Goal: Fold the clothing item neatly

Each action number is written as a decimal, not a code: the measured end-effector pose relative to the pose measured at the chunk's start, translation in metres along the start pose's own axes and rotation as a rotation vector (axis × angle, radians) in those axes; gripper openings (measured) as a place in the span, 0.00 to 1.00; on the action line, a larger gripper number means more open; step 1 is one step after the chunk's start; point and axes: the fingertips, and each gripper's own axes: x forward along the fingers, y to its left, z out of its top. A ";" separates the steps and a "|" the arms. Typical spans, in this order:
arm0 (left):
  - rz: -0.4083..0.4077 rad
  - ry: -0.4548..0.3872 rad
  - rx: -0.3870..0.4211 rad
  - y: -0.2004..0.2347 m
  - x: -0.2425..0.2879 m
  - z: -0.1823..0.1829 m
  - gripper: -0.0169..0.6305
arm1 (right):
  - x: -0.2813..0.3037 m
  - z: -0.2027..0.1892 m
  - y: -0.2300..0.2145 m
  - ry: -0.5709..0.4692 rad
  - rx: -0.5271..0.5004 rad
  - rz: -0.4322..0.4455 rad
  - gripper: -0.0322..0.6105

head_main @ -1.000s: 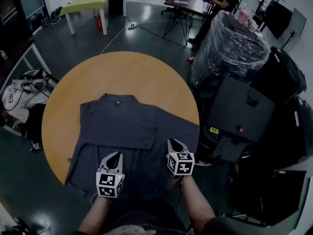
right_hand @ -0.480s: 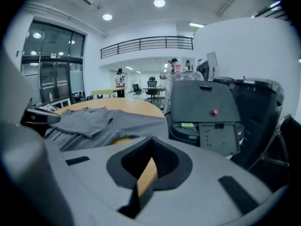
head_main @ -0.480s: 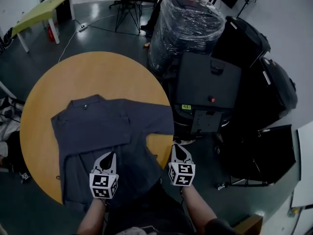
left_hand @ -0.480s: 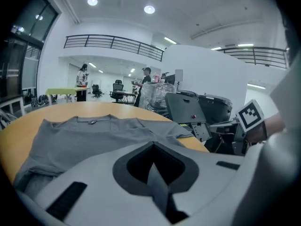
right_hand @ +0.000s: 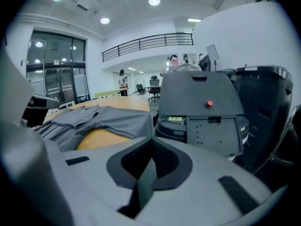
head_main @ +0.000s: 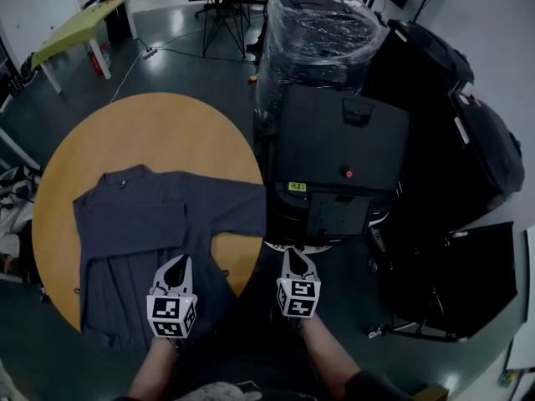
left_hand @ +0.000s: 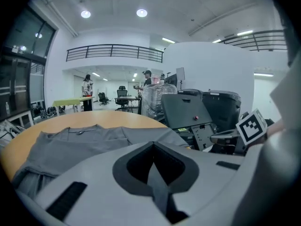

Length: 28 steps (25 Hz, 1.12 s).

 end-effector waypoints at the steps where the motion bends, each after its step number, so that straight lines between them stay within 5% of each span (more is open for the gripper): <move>1: 0.020 -0.008 -0.001 -0.013 0.004 0.006 0.04 | 0.001 0.000 -0.012 0.003 -0.003 0.024 0.03; 7: 0.119 -0.032 -0.033 -0.079 0.027 0.014 0.04 | 0.017 -0.009 -0.057 0.034 -0.039 0.129 0.03; 12: 0.144 -0.003 -0.037 -0.105 0.050 0.002 0.04 | 0.034 -0.035 -0.039 0.067 -0.059 0.183 0.04; 28: 0.138 -0.037 0.007 -0.049 0.119 -0.022 0.04 | 0.147 -0.140 0.030 0.145 -0.042 0.190 0.22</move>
